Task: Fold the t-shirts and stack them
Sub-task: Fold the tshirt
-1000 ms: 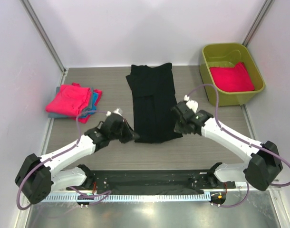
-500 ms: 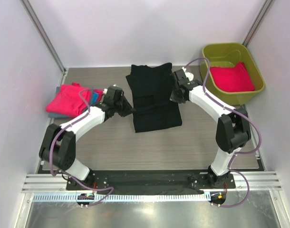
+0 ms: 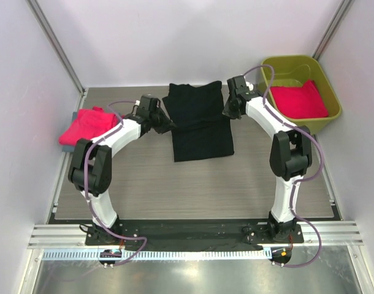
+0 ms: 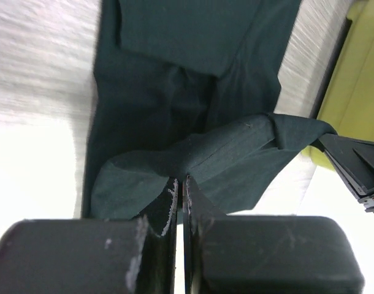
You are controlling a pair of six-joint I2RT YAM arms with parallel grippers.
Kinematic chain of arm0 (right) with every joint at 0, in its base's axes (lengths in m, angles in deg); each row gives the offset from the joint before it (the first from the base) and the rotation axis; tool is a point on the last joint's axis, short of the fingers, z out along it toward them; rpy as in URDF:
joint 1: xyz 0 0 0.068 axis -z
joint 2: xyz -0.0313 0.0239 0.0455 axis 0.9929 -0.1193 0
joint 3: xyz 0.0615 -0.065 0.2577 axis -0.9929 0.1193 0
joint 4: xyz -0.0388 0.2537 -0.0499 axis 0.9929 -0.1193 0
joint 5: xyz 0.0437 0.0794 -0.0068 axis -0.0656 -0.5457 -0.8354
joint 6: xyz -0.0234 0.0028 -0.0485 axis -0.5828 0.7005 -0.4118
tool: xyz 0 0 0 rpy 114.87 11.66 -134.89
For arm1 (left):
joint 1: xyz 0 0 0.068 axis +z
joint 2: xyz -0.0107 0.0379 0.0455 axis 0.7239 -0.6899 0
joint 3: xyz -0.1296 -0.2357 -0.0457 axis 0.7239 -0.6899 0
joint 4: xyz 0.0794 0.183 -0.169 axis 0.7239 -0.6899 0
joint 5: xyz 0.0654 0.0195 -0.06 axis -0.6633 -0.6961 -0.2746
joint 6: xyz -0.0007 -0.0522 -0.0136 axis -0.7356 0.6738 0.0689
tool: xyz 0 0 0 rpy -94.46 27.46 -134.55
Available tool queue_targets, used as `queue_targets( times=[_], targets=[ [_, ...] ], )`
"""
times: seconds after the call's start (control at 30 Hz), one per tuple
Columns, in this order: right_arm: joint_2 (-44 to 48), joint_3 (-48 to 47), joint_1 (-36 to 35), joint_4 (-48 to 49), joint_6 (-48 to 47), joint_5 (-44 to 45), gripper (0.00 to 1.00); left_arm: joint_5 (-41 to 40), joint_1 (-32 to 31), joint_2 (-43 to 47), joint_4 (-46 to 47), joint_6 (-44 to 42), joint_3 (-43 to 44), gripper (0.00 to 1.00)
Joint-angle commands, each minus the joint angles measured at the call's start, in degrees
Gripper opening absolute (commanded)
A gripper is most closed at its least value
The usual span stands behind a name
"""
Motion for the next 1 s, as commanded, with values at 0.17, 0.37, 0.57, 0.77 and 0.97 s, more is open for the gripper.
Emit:
queue_targets(
  times=[0.17,0.37,0.57,0.77,0.97],
  targets=[
    [-6.78,-9.57,1.26,2.4,-2.83,-2.75,0.02,3.9,2.73,-7.51,0.64,-0.36,8.88,0.01],
    [-3.2,-5.2,2.4,11.78,-1.24,2.25,0.87,4.19,4.58,-11.31,-0.22,-3.96,14.53,0.99],
    [11.47,13.34,2.4,16.46,-1.51,-3.35,0.76,3.64,3.71,-1.12,-1.2,-6.08,4.0,1.0],
    [20.63,32.5,2.23,20.4,-0.55,-11.77,0.56,5.93,-1.21,8.45,2.75,-6.43,-11.29,0.91],
    [23.89,43.5,2.31,25.43,-0.37,-15.5,0.42,5.05,-3.42,13.13,7.41,-4.67,-20.53,0.87]
  ],
)
